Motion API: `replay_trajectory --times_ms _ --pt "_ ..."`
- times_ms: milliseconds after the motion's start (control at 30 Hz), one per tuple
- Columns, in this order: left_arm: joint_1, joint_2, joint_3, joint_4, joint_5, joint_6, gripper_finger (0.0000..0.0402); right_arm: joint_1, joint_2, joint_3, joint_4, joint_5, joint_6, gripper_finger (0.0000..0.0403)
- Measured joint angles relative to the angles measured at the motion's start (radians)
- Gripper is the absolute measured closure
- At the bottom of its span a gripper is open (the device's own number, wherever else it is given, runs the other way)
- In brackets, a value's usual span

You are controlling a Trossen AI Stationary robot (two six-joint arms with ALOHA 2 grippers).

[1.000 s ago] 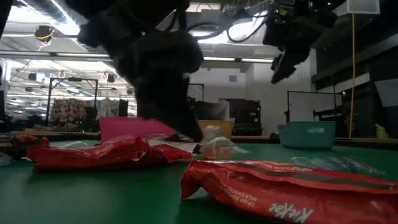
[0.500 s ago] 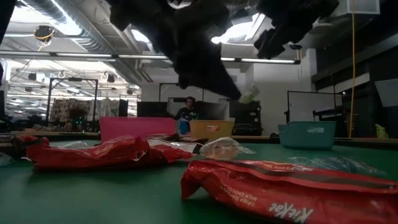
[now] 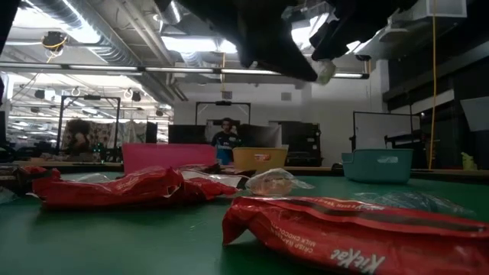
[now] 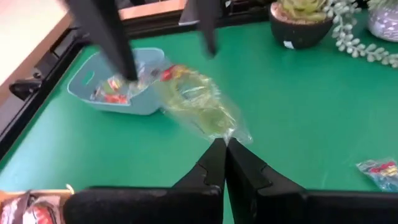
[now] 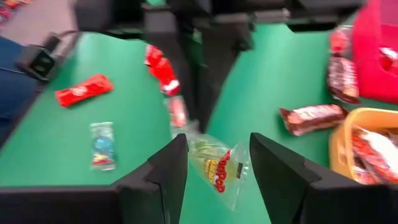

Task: Sort candy
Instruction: Put the green gummy into the blue bin

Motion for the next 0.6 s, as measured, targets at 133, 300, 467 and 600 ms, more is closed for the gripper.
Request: replay_trajectory --times_ms 133,300,467,600 --pt "-0.003 0.000 0.020 0.000 -0.009 0.029 0.0400 0.002 0.000 0.000 0.000 0.039 0.017 0.0230" --pt "-0.003 0.000 0.023 0.000 -0.010 0.047 0.0400 -0.001 0.000 0.000 0.000 0.040 0.050 0.0230" --pt "-0.009 0.000 0.023 0.000 -0.010 0.046 0.0400 -0.001 0.000 0.000 0.001 0.040 0.051 0.0230" --pt "-0.021 0.000 0.023 -0.001 -0.010 0.046 0.0400 -0.001 0.000 0.000 0.034 0.040 0.052 0.0230"
